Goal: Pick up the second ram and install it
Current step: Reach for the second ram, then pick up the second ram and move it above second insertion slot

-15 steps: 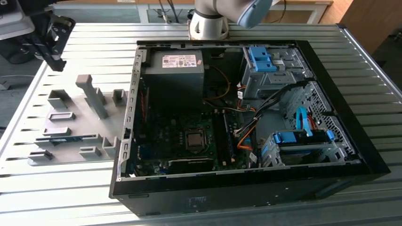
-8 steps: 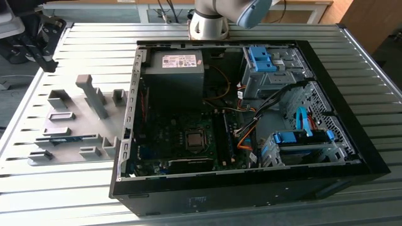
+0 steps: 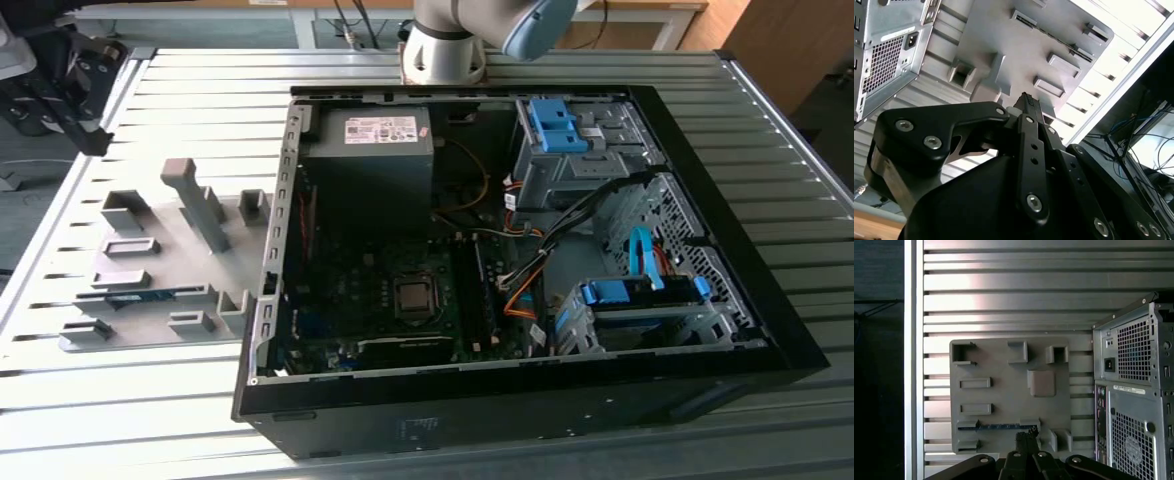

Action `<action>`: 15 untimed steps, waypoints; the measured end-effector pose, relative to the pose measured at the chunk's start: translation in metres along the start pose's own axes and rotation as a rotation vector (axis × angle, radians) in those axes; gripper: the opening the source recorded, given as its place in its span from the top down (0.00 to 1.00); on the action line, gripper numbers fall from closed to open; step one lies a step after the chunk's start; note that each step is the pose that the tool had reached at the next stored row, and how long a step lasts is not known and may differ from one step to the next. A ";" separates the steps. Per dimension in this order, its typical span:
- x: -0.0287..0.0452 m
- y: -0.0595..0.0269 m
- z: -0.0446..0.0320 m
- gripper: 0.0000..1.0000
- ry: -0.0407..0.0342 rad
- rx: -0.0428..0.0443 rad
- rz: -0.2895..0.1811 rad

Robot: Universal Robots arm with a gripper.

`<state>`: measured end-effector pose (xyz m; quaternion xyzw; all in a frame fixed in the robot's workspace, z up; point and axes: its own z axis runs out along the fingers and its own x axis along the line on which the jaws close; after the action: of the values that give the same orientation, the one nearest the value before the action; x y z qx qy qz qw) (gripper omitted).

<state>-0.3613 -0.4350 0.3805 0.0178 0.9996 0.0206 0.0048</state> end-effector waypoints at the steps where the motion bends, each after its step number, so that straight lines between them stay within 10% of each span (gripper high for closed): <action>1: 0.0007 -0.0015 0.0001 0.90 0.0000 0.0000 -0.001; 15: 0.0100 -0.0064 0.0005 0.90 0.0001 0.0000 -0.004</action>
<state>-0.3714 -0.4410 0.3797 0.0159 0.9997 0.0206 0.0048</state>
